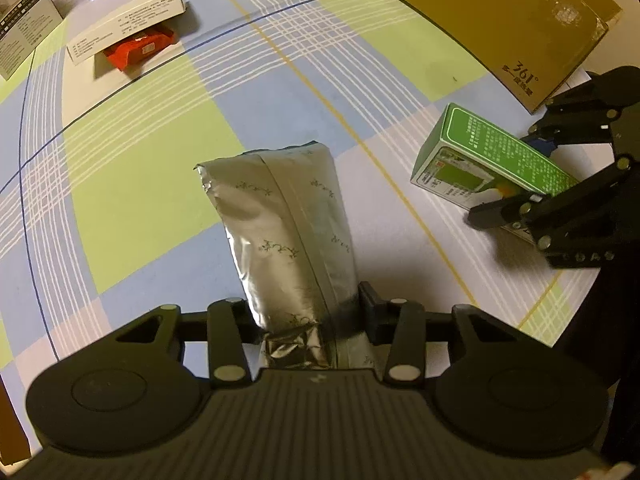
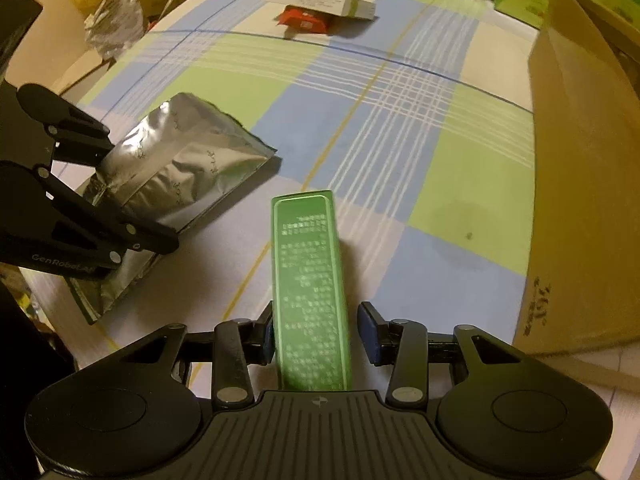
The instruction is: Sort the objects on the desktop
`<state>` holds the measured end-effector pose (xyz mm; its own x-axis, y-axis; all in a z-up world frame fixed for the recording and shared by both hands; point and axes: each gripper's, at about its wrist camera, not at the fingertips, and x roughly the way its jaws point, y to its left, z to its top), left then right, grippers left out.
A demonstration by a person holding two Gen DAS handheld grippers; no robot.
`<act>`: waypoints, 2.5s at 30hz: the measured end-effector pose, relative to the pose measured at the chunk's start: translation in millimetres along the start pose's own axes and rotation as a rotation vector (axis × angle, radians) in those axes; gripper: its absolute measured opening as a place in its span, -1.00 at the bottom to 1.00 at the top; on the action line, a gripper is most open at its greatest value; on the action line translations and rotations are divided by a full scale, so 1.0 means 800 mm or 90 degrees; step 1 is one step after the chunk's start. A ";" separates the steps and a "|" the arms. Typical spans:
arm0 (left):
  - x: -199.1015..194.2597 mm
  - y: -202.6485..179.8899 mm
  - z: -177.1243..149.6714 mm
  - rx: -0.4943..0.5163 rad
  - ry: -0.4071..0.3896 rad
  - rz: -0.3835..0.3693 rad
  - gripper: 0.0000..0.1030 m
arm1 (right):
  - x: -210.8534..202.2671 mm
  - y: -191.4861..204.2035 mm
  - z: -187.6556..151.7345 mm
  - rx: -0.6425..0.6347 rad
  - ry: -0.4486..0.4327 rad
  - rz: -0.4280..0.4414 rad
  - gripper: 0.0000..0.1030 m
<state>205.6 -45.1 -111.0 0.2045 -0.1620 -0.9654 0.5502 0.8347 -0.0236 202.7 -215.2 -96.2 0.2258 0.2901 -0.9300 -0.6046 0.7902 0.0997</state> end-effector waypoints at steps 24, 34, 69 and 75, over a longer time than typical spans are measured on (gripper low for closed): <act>-0.003 -0.022 -0.008 0.036 -0.025 0.040 -0.31 | -0.006 0.018 -0.010 -0.046 -0.017 -0.041 -0.46; -0.024 -0.011 -0.014 0.007 -0.027 0.007 -0.38 | -0.042 0.011 -0.005 -0.017 -0.061 -0.037 -0.46; -0.106 -0.036 0.006 0.003 -0.062 -0.021 -0.39 | -0.123 0.005 -0.021 0.010 -0.139 -0.039 -0.46; -0.116 -0.050 0.012 0.024 -0.070 -0.006 -0.39 | -0.140 0.000 -0.021 0.009 -0.151 -0.043 -0.46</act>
<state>172.5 -68.8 -18.2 0.2853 -0.2280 -0.9309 0.5821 0.8129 -0.0207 164.8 -256.4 2.1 0.4397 0.3534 -0.8257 -0.5713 0.8194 0.0465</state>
